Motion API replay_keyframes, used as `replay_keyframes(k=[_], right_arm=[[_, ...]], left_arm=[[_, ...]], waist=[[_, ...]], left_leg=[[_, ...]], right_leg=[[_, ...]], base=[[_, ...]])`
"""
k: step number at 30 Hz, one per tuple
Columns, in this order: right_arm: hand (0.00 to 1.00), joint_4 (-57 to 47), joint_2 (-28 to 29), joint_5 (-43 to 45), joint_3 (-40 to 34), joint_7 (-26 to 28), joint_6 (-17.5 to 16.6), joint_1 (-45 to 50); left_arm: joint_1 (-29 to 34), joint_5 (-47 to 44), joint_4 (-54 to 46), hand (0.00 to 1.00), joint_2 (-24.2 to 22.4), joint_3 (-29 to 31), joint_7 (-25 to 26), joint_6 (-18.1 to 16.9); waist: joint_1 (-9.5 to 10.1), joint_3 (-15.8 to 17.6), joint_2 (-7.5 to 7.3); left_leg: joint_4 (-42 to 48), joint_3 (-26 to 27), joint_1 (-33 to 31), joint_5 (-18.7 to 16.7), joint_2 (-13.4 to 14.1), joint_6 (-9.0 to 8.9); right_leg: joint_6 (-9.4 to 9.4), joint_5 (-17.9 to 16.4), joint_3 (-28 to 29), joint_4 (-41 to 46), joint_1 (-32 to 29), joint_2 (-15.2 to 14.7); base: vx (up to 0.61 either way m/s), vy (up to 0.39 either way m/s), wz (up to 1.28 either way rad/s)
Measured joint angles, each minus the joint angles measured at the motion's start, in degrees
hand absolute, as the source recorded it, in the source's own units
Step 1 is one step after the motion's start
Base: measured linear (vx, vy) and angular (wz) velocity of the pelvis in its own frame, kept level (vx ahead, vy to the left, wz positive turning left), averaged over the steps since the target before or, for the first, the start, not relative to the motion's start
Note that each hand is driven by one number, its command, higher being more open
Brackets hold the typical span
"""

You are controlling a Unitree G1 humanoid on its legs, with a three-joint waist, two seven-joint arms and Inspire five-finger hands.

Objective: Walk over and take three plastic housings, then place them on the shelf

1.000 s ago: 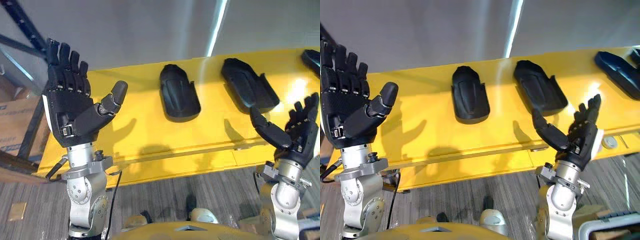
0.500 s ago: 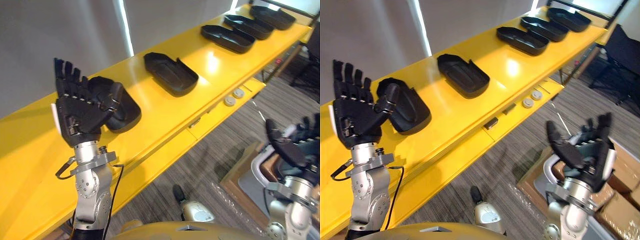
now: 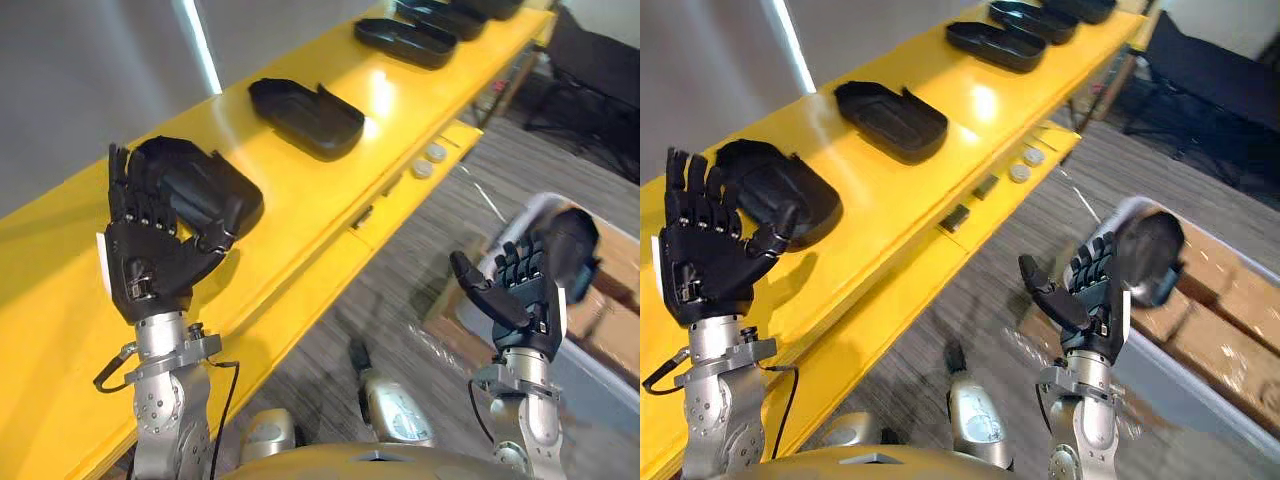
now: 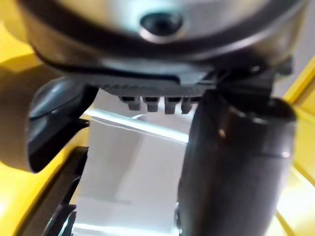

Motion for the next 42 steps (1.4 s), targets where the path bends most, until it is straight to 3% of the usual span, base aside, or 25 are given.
replay_keyframes(k=[2,3,4,5,6,8,10,12,13,14,15,16,17,18,19,20,22,23,27,31,33,36,41,42], right_arm=[[1.0,2.02,-2.33,1.69,2.44,0.39,-2.06,-6.99],[1.0,5.67,-4.13,0.7,5.66,-1.54,-3.9,-13.05],[1.0,7.55,-4.79,0.68,7.3,-2.77,-4.32,-15.7],[1.0,11.08,-5.22,-0.54,10.71,-5.35,-4.38,-19.57],[1.0,13.41,-5.06,-3.21,13.75,-7.57,-4.29,-21.45],[1.0,14.09,-3.46,-7.86,16.19,-9.06,-3.21,-21.23],[1.0,14.03,-1.44,-12.8,16.71,-10.65,-1.61,-19.63],[1.0,13.78,-1.11,-15.38,16.37,-11.99,-0.4,-16.12],[1.0,13.45,-2.07,-15.22,14.99,-11.88,0.69,-13.39],[1.0,13.45,-3.11,-14.8,13.74,-11.74,1.21,-12.31],[1.0,13.45,-5.2,-13.97,10.68,-11.42,2.49,-10.83],[1.0,13.34,-5.97,-13.83,7.9,-11.37,3.19,-9.45],[1.0,12.9,-6.34,-13.86,6.49,-11.37,3.19,-8.69],[1.0,10.62,-7.18,-13.94,3.56,-11.44,3.02,-6.48],[1.0,9.15,-7.84,-13.88,1.91,-11.48,2.86,-5.52],[1.0,8.52,-8.52,-13.79,0.97,-11.39,2.14,-5.03],[1.0,7.39,-9.29,-12.25,0.13,-11.04,0.44,-4.38],[1.0,7.3,-8.52,-12.07,0.45,-11.14,0.18,-4.33],[1.0,7.44,-8.03,-12.14,2.85,-15.18,-0.21,-5.58],[1.0,13.84,-7.43,-12.57,5.11,-18.97,2.02,-10.85],[1.0,23.45,-7.42,-11.35,4.7,-20.49,4.06,-16.78],[1.0,29.46,-7.56,-8.05,3.34,-22.21,5.46,-22.49],[1.0,39.12,-11.54,-5.13,0.16,-24.63,6.39,-36.89],[1.0,42.15,-13.97,-4.12,-0.37,-25.02,7.14,-40.79]], left_arm=[[-0.33,-0.06,-0.01,1.0,0.09,2.01,-0.81,0.07],[-0.41,-0.14,-0.04,1.0,0.1,2.79,-1.9,0.07],[-0.57,-0.25,-0.03,1.0,0.09,2.85,-2.33,0.08],[-0.86,-0.78,-0.03,1.0,0.04,2.58,-3.24,0.08],[-1.21,-2.92,-0.02,1.0,0.03,2.04,-4.75,0.08],[-1.19,-5.7,0.0,1.0,-0.03,1.45,-6.2,0.03],[-1.3,-9.6,0.04,1.0,-0.16,0.41,-7.36,0.07],[-1.95,-13.94,0.66,1.0,-0.4,-2.04,-9.04,0.1],[-2.47,-15.12,2.04,1.0,-1.86,-3.94,-9.65,0.16],[-2.36,-16.02,2.86,1.0,-3.46,-5.34,-9.87,0.23],[-2.38,-16.85,4.52,1.0,-5.98,-8.38,-10.23,0.96],[-2.4,-18.32,5.66,1.0,-6.45,-10.61,-11.55,2.04],[-2.39,-18.32,5.86,1.0,-6.39,-11.27,-12.17,2.68],[-2.45,-17.93,6.47,1.0,-6.36,-12.55,-13.71,2.88],[-2.36,-17.78,6.46,1.0,-6.33,-13.29,-14.6,2.85],[-2.21,-17.81,6.46,1.0,-6.23,-13.61,-15.42,2.85],[-2.35,-17.92,6.44,1.0,-5.42,-13.81,-16.35,2.7],[-2.48,-17.91,6.73,1.0,-4.16,-13.66,-16.16,2.54],[-3.45,-17.92,8.16,1.0,-3.66,-13.78,-16.68,2.49],[-4.39,-17.87,9.7,1.0,-2.08,-13.72,-16.72,2.5],[-6.73,-17.02,9.9,1.0,-0.43,-13.77,-17.63,2.51],[-8.98,-11.62,9.8,1.0,0.72,-13.85,-17.98,2.66],[-11.92,-11.14,9.82,1.0,2.35,-14.71,-18.31,5.53],[-12.41,-11.13,9.89,1.0,2.88,-15.67,-18.37,6.28]], waist=[[0.96,-0.15,0.65],[1.52,-0.27,1.53],[2.06,-0.28,1.77],[3.64,-0.37,2.04],[5.11,-0.32,2.18],[6.02,-0.82,1.32],[6.0,-1.33,0.4],[5.34,-2.0,-1.31],[3.8,-2.4,-0.67],[2.52,-2.84,0.72],[0.26,-2.9,2.92],[-1.2,-2.75,2.57],[-1.79,-2.6,2.03],[-2.15,-2.25,1.42],[-2.04,-2.34,1.71],[-2.0,-2.56,2.05],[-1.54,-2.99,2.84],[-1.22,-3.63,2.92],[-0.41,-4.31,2.59],[0.48,-4.15,2.26],[1.46,-3.45,1.11],[2.67,-2.21,-0.25],[3.49,1.89,-1.92],[4.54,2.13,-2.05]], left_leg=[[0.17,3.22,-0.55,0.52,1.83,-0.26],[1.17,4.35,-0.98,0.71,4.11,-0.6],[1.42,4.82,-1.04,0.87,5.12,-0.89],[1.73,5.45,-1.19,1.26,7.04,-1.6],[1.97,5.75,-1.53,1.76,8.83,-2.53],[2.09,5.58,-3.12,3.02,10.96,-4.82],[1.99,5.0,-4.61,4.54,13.39,-7.64],[1.39,4.74,-5.02,6.34,15.73,-11.39],[0.21,3.93,-4.69,7.58,17.47,-13.81],[-0.63,2.89,-4.88,8.57,19.24,-14.19],[-1.82,1.47,-5.2,12.21,21.56,-12.13],[-0.9,0.94,-5.8,17.73,21.78,-7.57],[0.42,0.85,-6.99,19.66,22.06,-5.91],[0.88,0.05,-7.36,17.36,21.03,-8.17],[0.57,-0.76,-7.43,14.56,18.99,-9.28],[-0.25,-1.69,-7.89,12.25,16.28,-8.82],[-4.49,-3.04,-9.24,10.93,10.22,-6.52],[-5.81,-3.67,-8.22,10.68,9.38,-5.98],[-11.58,-3.09,-8.08,12.3,6.46,-8.11],[-12.18,-2.04,-7.73,12.65,4.76,-7.85],[-12.04,-2.39,-8.54,12.94,4.68,-7.58],[-11.55,-3.54,-11.41,13.44,4.77,-7.92],[-8.71,-4.71,-15.75,13.5,4.88,-8.1],[-7.79,-5.0,-17.44,13.51,4.88,-8.08]], right_leg=[[-2.34,-3.52,-7.45,11.78,-1.78,-4.72],[-2.46,-6.77,-10.45,17.55,-0.89,-7.93],[-2.66,-7.67,-11.38,19.68,0.01,-9.75],[-2.9,-8.26,-12.49,21.9,2.36,-13.66],[-2.84,-8.2,-12.73,22.56,4.54,-17.26],[-2.33,-7.8,-12.61,21.05,6.18,-21.23],[-0.93,-6.88,-11.82,14.11,7.14,-22.09],[5.87,-2.27,-12.37,4.18,9.26,-20.52],[14.35,-7.84,-14.59,4.74,10.47,-19.06],[14.1,-9.86,-15.5,5.25,10.41,-17.22],[12.54,-10.92,-16.18,6.62,10.0,-14.34],[11.09,-11.72,-15.96,6.59,9.95,-13.56],[10.38,-11.92,-15.76,6.21,10.17,-13.38],[9.37,-12.11,-14.55,5.27,10.33,-13.09],[8.72,-11.92,-13.12,4.03,10.32,-12.16],[7.94,-11.28,-11.98,2.67,10.32,-11.25],[7.23,-9.49,-9.94,0.39,9.81,-9.24],[7.34,-8.66,-9.27,-0.8,9.73,-8.63],[8.15,-1.73,-10.02,-8.9,8.88,-9.32],[8.08,1.95,-12.19,-13.0,10.12,-10.54],[7.95,2.08,-13.04,-13.22,9.97,-10.6],[7.52,2.41,-14.12,-13.58,8.21,-10.44],[6.78,4.26,-14.49,-14.26,6.05,-10.33],[6.69,5.01,-14.57,-14.67,5.05,-10.29]], base=[[-0.15,-0.028,-0.97],[-0.06,-0.074,-0.68],[-0.04,-0.141,-0.66],[-0.01,-0.236,-0.55],[0.0,-0.264,-0.45],[0.03,-0.385,-0.21],[0.04,-0.5,-0.28],[0.05,-0.611,-0.28],[0.06,-0.521,-0.06],[0.1,-0.705,0.05],[0.09,-0.497,-0.07],[0.1,-0.585,-0.17],[0.06,-0.408,-0.47],[0.05,-0.287,-0.66],[0.05,-0.235,-0.9],[0.06,-0.146,-1.01],[0.07,-0.108,-0.98],[0.06,-0.072,-0.71],[0.0,0.041,-0.36],[-0.05,0.084,-0.14],[-0.09,0.014,0.1],[-0.1,-0.041,0.14],[-0.12,-0.01,0.07],[-0.08,0.001,0.07]])
